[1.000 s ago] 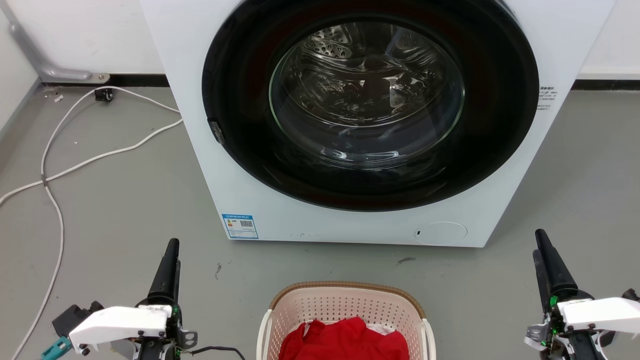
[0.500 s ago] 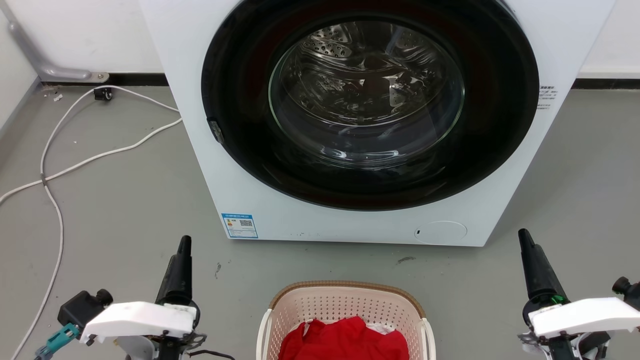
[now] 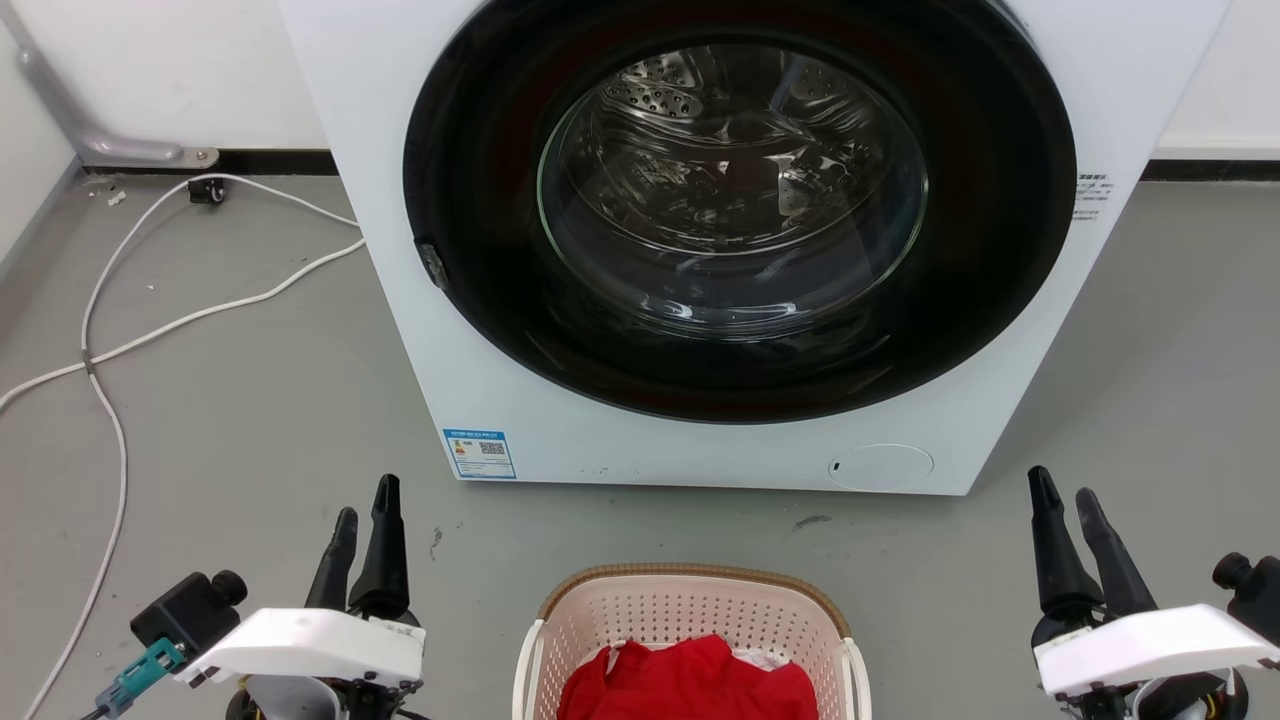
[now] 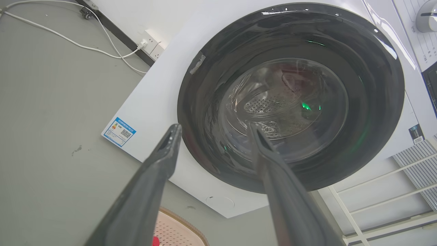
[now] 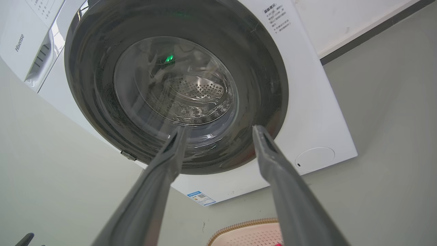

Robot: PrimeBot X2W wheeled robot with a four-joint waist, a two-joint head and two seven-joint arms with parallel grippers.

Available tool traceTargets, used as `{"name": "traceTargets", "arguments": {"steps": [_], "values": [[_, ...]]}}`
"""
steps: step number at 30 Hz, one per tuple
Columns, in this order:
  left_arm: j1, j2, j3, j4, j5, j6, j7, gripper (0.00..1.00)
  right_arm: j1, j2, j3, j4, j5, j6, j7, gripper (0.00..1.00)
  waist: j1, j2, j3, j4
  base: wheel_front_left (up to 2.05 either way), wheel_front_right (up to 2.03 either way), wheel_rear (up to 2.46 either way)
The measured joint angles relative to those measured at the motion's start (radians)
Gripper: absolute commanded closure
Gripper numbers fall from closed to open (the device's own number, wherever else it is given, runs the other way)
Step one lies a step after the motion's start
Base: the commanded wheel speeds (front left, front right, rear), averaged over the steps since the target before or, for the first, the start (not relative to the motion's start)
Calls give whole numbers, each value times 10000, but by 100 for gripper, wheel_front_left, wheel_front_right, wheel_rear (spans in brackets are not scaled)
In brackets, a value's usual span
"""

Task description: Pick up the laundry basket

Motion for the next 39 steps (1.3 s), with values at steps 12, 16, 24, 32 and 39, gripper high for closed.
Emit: {"name": "traceTargets", "arguments": {"steps": [12, 16, 24, 32, 39], "values": [[208, 2, -119, -257, 1553, 96, -374, 0, 284, -2, 174, -382, -1699, 0, -393, 0, 0, 0, -25, 19, 0, 0, 0], [237, 2, -184, -311, 2059, 132, -502, 0, 369, -2, 211, -481, -2234, 0, -502, 0, 0, 0, -36, 25, 0, 0, 0], [411, 4, -297, -397, 3005, 238, -708, 0, 546, -2, 207, -640, -3319, 0, -725, 0, 0, 0, -54, 29, 0, 0, 0], [534, 6, -378, -456, 3843, 301, -920, 0, 659, -4, 169, -729, -4343, 0, -936, 0, 0, 0, -68, 33, 0, 0, 0], [616, 8, -433, -401, 4487, 399, -1091, 0, 741, -4, 142, -784, -5083, 2, -1110, 0, 0, 0, -70, 29, 0, 0, 0]]}}
